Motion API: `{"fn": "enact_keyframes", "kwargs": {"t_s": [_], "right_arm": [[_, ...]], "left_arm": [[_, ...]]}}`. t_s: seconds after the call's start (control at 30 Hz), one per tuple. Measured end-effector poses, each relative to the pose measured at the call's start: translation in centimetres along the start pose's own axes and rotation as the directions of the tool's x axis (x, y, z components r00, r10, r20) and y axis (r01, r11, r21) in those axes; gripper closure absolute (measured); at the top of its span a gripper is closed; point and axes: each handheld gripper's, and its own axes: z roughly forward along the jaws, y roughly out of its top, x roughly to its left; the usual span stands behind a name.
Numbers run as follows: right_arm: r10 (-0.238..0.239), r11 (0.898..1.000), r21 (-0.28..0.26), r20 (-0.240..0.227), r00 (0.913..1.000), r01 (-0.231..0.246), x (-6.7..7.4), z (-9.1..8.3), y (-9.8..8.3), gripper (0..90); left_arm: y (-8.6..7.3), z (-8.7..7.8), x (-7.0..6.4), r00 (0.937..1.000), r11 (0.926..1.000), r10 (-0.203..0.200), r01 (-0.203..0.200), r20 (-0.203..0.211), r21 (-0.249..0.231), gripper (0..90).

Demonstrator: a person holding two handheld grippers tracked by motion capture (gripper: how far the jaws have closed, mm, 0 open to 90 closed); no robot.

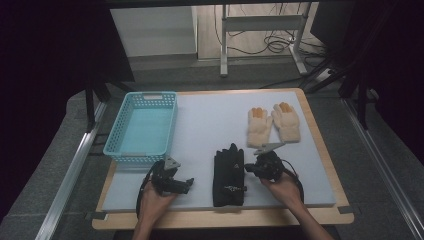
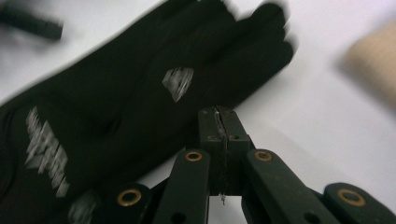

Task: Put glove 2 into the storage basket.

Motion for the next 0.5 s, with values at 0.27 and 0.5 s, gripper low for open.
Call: {"fn": "enact_keyframes", "kwargs": {"t_s": [0.27, 0.5], "right_arm": [[-0.003, 1.000, 0.012, -0.068, 0.9977, 0.004, 2.0, 0.1, -2.5, 88.6], [-0.045, 0.999, 0.019, -0.086, 0.9953, 0.046, 3.4, 1.6, -1.1, 88.5]], "left_arm": [[-1.8, -1.5, 1.8, 0.9990, 0.9992, -0.040, 0.040, -0.018, 0.003, 2.5], [-2.0, -1.6, 2.0, 0.9996, 0.9996, -0.027, 0.027, -0.013, -0.003, 1.9]]}}
